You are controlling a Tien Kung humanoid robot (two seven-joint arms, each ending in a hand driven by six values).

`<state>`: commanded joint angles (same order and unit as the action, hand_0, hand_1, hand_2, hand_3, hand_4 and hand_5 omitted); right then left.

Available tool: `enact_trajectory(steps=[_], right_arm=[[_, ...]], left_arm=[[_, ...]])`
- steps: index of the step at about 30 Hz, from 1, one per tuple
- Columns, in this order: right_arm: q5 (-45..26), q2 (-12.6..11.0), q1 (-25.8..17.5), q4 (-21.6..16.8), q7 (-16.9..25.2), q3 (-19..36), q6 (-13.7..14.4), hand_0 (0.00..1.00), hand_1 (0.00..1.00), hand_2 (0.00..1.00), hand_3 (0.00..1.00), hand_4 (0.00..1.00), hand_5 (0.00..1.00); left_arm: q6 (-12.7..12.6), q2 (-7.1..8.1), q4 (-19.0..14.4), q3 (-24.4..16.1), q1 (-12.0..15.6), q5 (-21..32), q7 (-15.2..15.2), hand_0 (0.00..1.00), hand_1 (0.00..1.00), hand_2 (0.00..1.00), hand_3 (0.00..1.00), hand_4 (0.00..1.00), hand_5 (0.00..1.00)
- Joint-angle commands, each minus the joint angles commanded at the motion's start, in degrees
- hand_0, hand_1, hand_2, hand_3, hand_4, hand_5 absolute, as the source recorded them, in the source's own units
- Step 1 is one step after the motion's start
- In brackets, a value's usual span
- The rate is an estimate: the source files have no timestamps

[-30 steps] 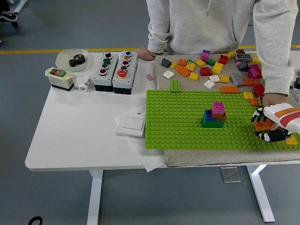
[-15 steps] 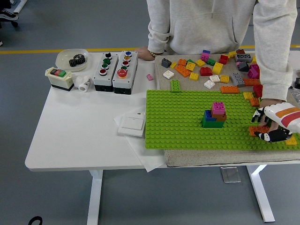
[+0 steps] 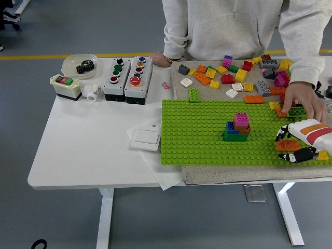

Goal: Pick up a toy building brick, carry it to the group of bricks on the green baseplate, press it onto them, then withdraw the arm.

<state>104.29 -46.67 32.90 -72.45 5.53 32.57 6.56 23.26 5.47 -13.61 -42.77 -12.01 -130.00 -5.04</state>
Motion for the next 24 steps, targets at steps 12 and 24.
enact_trajectory(steps=[12, 24], right_arm=[[-0.82, 1.96, 2.66, 5.46, -0.66, -1.74, 0.62, 0.573, 0.646, 0.707, 0.687, 0.834, 0.334], [-0.69, 3.06, 3.91, 8.49, -0.73, -3.24, 0.26, 0.518, 0.624, 0.683, 0.669, 0.837, 0.338]], left_arm=[[0.33, 0.11, -0.07, 0.45, -0.22, 0.00, 0.01, 0.840, 0.837, 0.834, 0.637, 0.719, 0.620], [0.50, 0.17, -0.11, 0.60, -0.38, 0.00, -0.01, 0.840, 0.837, 0.833, 0.637, 0.719, 0.619]])
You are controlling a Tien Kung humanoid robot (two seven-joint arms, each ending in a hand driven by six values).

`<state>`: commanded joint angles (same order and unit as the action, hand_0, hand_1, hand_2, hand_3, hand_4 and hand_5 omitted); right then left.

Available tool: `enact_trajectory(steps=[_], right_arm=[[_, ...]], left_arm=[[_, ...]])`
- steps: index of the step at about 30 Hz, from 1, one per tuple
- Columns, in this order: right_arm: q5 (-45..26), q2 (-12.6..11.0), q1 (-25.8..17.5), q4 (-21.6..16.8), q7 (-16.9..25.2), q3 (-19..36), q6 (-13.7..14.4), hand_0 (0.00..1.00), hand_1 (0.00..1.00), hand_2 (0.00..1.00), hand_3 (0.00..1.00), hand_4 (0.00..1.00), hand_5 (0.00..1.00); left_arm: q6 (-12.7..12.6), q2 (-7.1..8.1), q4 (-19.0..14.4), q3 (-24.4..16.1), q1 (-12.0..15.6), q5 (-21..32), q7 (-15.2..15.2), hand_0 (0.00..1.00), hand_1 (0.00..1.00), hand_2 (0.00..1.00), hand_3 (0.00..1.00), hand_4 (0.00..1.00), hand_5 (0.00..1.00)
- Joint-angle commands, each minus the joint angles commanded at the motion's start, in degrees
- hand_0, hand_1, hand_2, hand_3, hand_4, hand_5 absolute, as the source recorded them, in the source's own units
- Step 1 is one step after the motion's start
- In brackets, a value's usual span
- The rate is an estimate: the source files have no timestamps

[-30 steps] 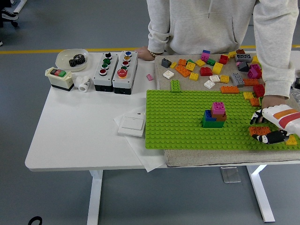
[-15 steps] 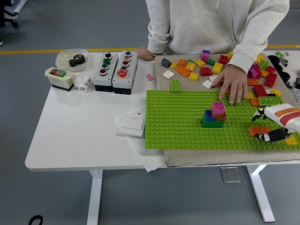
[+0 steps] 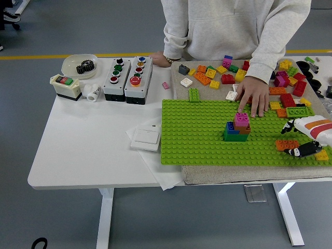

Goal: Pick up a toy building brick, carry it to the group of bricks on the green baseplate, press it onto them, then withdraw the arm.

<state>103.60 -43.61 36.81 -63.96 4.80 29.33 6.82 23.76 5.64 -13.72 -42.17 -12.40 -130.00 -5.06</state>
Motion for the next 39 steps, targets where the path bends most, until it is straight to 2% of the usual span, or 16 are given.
enact_trajectory(steps=[22, 27, 28, 39], right_arm=[[0.14, 1.24, -0.25, 1.21, -0.09, -0.82, 0.51, 0.480, 0.585, 0.641, 0.665, 0.835, 0.339], [-0.53, 1.65, -0.01, 2.31, 0.26, -1.17, 1.09, 0.480, 0.585, 0.641, 0.665, 0.835, 0.339], [-0.64, 1.70, 0.03, 2.45, 0.30, -1.25, 1.18, 0.463, 0.554, 0.600, 0.650, 0.814, 0.335], [-1.02, 2.20, -0.36, 3.76, 0.97, -1.35, 2.31, 0.457, 0.536, 0.583, 0.625, 0.798, 0.331]], left_arm=[[0.18, -0.09, -0.12, -0.49, 0.43, 0.00, -0.01, 0.840, 0.839, 0.832, 0.636, 0.721, 0.619], [0.30, -0.06, -0.17, -0.62, 0.48, 0.00, 0.04, 0.840, 0.839, 0.832, 0.636, 0.721, 0.619], [0.31, -0.06, -0.17, -0.63, 0.49, 0.00, 0.05, 0.840, 0.837, 0.833, 0.637, 0.720, 0.618], [0.57, -0.04, -0.24, -0.64, 0.50, 0.00, 0.22, 0.840, 0.838, 0.833, 0.637, 0.721, 0.619]])
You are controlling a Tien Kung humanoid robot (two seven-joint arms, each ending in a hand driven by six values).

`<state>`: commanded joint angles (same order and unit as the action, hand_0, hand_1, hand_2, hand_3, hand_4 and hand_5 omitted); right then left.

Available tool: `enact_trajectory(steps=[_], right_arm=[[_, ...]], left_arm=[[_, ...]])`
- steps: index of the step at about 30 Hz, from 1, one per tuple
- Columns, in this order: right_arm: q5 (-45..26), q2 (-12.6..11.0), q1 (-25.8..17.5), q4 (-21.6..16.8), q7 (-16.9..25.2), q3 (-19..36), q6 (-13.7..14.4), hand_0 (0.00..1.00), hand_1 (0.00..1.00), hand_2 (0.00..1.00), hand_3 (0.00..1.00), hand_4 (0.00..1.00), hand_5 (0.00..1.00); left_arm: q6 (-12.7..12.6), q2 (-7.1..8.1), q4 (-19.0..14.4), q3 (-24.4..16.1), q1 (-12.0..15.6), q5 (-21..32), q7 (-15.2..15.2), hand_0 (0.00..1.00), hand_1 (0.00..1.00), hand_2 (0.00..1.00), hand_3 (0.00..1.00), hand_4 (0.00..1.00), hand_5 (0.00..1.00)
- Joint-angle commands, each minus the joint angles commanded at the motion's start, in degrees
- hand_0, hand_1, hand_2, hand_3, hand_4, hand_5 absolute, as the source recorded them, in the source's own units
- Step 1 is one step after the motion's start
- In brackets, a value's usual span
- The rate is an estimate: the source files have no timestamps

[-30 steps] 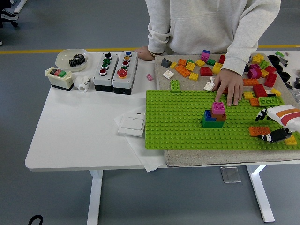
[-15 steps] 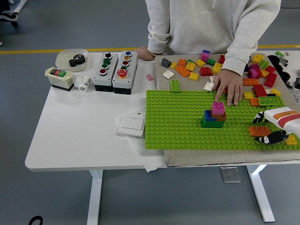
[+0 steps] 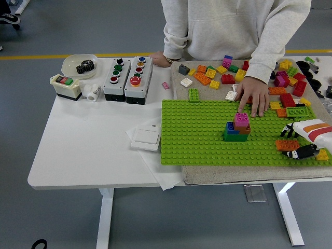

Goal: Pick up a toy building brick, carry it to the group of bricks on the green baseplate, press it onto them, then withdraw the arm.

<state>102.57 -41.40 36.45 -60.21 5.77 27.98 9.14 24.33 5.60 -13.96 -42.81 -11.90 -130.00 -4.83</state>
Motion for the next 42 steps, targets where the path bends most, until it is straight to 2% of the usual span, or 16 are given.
enact_trajectory(steps=[1, 24, 25, 42], right_arm=[[-0.02, 0.02, -0.03, 0.07, 0.02, 0.01, 0.03, 0.454, 0.521, 0.568, 0.602, 0.786, 0.330], [-0.72, 0.50, -0.05, 1.36, 0.74, -0.86, 1.60, 0.432, 0.505, 0.548, 0.564, 0.755, 0.345], [-0.70, 0.51, -0.04, 1.41, 0.74, -0.86, 1.68, 0.393, 0.469, 0.524, 0.541, 0.731, 0.355], [-1.15, 0.64, 0.02, 2.07, 1.29, -0.93, 2.46, 0.351, 0.435, 0.502, 0.529, 0.715, 0.356]], left_arm=[[0.01, 0.00, 0.00, 0.02, -0.01, 0.00, 0.01, 0.841, 0.838, 0.832, 0.636, 0.720, 0.618], [-0.01, -0.10, -0.05, 0.68, -0.06, 0.00, 0.50, 0.839, 0.840, 0.830, 0.636, 0.719, 0.621], [-0.02, -0.10, -0.05, 0.69, -0.07, 0.00, 0.50, 0.839, 0.840, 0.831, 0.636, 0.719, 0.620], [-0.22, -0.05, -0.03, 0.88, -0.23, 0.00, 0.33, 0.839, 0.840, 0.832, 0.636, 0.717, 0.618]])
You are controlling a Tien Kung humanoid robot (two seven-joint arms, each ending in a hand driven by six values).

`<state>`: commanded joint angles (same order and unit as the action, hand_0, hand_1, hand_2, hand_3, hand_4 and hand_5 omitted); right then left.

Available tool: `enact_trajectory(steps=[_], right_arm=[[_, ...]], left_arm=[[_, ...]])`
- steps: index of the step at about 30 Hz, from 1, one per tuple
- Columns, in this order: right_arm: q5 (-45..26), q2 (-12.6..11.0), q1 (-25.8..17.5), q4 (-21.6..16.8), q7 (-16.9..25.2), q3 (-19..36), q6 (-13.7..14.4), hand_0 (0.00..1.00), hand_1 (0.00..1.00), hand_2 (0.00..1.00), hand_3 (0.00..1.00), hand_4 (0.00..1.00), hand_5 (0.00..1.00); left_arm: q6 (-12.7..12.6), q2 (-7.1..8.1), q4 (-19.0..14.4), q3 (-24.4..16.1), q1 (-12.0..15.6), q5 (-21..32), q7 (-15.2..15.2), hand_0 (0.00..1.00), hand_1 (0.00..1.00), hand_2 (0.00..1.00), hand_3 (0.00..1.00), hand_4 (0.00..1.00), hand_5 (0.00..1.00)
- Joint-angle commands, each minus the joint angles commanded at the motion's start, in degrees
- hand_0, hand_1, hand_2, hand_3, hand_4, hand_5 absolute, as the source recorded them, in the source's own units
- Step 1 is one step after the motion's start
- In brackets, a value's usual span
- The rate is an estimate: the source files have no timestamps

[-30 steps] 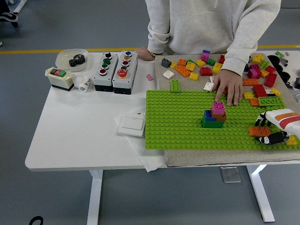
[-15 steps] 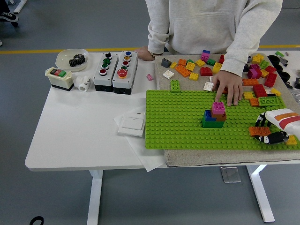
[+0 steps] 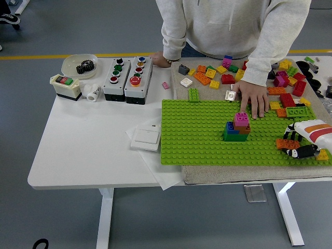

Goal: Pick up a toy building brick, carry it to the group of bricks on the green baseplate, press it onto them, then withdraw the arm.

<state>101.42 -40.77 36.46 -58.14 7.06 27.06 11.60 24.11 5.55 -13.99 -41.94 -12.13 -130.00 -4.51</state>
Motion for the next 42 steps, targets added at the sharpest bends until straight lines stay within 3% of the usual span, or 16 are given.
enact_trajectory(steps=[30, 42], right_arm=[[0.88, -1.05, -0.75, -2.27, 0.73, 1.31, 1.15, 0.323, 0.428, 0.495, 0.515, 0.672, 0.376], [7.03, -3.52, -0.67, -9.39, 1.53, 4.96, 2.93, 0.329, 0.430, 0.496, 0.516, 0.664, 0.370]], left_arm=[[0.17, 0.04, -0.06, -0.46, 0.48, 0.00, -0.04, 0.839, 0.840, 0.833, 0.636, 0.718, 0.620], [0.21, 0.17, -0.01, -0.95, 0.55, 0.00, -0.04, 0.839, 0.839, 0.832, 0.636, 0.717, 0.619]])
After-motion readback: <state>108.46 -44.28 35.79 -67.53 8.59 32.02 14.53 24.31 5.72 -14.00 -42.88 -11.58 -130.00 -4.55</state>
